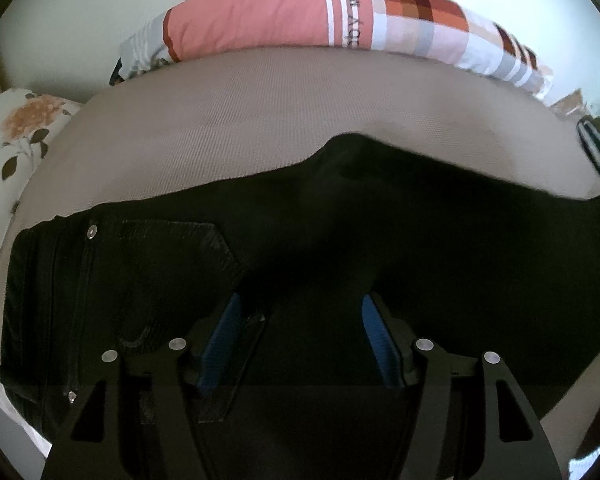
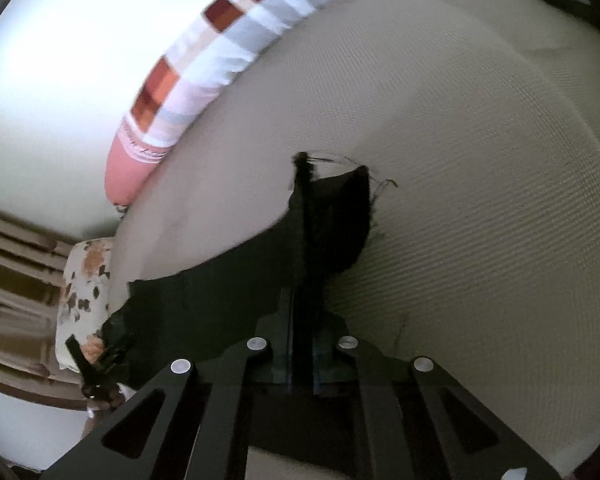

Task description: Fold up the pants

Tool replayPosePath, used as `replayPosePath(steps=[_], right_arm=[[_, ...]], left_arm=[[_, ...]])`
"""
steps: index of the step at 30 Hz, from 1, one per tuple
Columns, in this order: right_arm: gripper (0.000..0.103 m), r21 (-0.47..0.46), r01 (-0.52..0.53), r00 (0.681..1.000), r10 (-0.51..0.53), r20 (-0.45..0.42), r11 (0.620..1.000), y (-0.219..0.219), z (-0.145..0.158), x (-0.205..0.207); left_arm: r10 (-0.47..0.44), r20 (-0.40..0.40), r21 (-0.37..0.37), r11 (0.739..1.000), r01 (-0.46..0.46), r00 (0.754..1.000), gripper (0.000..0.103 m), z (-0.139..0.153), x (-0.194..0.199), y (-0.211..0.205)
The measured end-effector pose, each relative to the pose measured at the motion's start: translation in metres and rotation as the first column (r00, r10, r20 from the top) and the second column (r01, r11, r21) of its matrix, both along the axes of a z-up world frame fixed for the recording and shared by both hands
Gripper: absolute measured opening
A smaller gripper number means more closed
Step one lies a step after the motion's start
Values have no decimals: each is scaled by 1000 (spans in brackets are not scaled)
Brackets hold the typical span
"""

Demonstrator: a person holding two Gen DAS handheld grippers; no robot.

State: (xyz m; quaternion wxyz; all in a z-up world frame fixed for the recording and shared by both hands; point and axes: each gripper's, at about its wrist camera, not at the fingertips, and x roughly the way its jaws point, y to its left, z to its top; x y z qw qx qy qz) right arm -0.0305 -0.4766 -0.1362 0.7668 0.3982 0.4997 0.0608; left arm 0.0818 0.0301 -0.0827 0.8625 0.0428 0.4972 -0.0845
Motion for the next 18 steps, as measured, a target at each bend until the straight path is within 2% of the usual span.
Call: replayPosePath(steps=[2, 7, 11, 15, 18], right_arm=[[7, 26, -27, 999, 26, 39, 999, 19, 22, 2], [7, 88, -103, 988, 92, 124, 991, 72, 68, 20], [7, 102, -161, 976, 143, 162, 982, 120, 92, 47], [7, 75, -221, 963, 206, 174, 972, 181, 101, 87], [7, 56, -268, 953, 256, 161, 962, 226, 88, 111]], left_arm=[[1, 12, -33, 999, -1, 1000, 63, 7, -1, 2], [-22, 78, -58, 998, 27, 997, 63, 27, -9, 7], [-22, 114, -90, 995, 33, 993, 63, 40, -15, 20], [1, 138, -118, 993, 16, 990, 63, 48, -20, 40], [24, 144, -142, 990, -3, 989, 63, 51, -23, 54]])
